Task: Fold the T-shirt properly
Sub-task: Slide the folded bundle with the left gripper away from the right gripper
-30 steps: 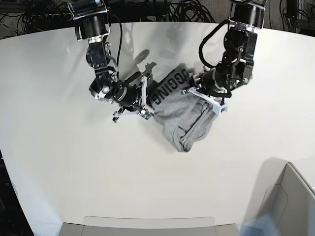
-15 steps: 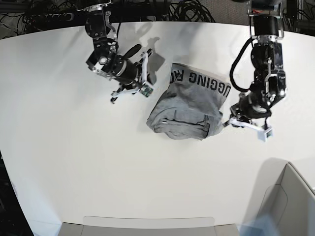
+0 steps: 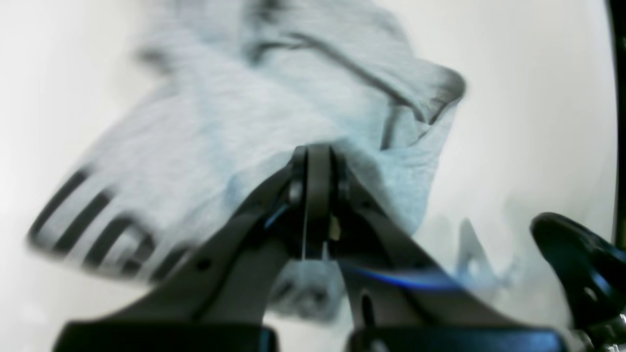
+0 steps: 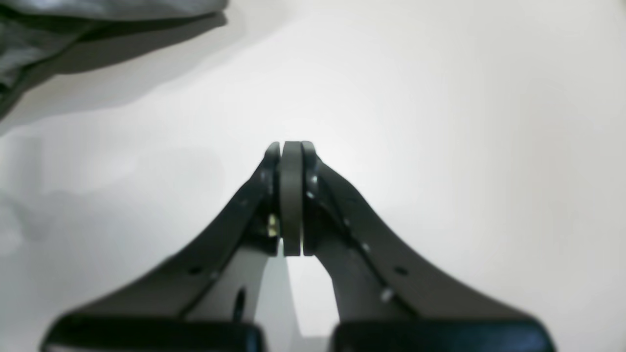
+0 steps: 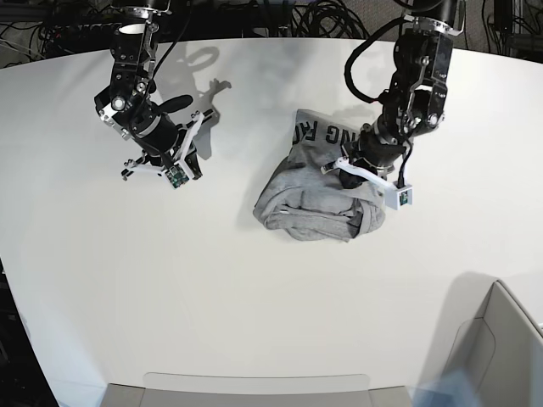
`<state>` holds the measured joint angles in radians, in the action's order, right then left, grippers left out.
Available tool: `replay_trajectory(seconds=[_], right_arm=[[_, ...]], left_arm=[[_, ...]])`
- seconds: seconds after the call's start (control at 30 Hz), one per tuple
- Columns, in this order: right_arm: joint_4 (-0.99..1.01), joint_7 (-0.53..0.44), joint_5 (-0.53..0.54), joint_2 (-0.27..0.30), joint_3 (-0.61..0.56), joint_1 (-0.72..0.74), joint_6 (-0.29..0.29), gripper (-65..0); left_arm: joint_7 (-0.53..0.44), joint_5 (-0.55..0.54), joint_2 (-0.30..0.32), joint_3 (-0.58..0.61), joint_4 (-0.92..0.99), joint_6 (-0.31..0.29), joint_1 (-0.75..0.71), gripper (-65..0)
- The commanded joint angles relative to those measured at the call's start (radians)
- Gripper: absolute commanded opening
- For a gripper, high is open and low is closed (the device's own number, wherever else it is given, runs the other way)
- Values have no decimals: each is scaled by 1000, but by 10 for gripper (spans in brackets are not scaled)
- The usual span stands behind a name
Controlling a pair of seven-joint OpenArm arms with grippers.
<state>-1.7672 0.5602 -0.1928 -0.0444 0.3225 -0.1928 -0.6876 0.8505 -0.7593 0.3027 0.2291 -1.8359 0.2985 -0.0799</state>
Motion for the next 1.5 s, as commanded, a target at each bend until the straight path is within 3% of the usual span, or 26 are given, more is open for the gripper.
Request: replay_trajectory(seconds=[0.0, 0.13, 0.23, 0.5, 0.67, 0.83, 0.93, 1.27, 1.47], right_arm=[[-17, -22, 11, 2, 5, 11, -11, -650], [-18, -22, 8, 2, 8, 6, -11, -650], [-18, -22, 6, 4, 8, 6, -11, -650], [-18, -18, 6, 4, 8, 14, -11, -650], [-18, -21, 6, 4, 7, 16, -11, -650], [-18, -18, 6, 4, 8, 16, -11, -650], [-18, -18, 6, 2, 8, 14, -11, -650], [-27, -19, 5, -19, 8, 11, -11, -650], [-73, -62, 29, -36, 39, 16, -11, -650]], left_arm=[[-24, 13, 13, 46, 91, 12, 27, -650], [-38, 13, 14, 137, 282, 12, 98, -650], [-106, 13, 19, 126, 390, 12, 99, -650], [-181, 13, 154, 17, 606, 6, 108, -650], [-218, 13, 247, -81, 723, -132, 156, -650], [-222, 13, 307, -161, 781, -206, 160, -650], [-218, 13, 324, -162, 763, -241, 162, -650], [-211, 8, 316, -165, 437, -233, 111, -650], [-311, 13, 318, -248, 132, -233, -2, -650]])
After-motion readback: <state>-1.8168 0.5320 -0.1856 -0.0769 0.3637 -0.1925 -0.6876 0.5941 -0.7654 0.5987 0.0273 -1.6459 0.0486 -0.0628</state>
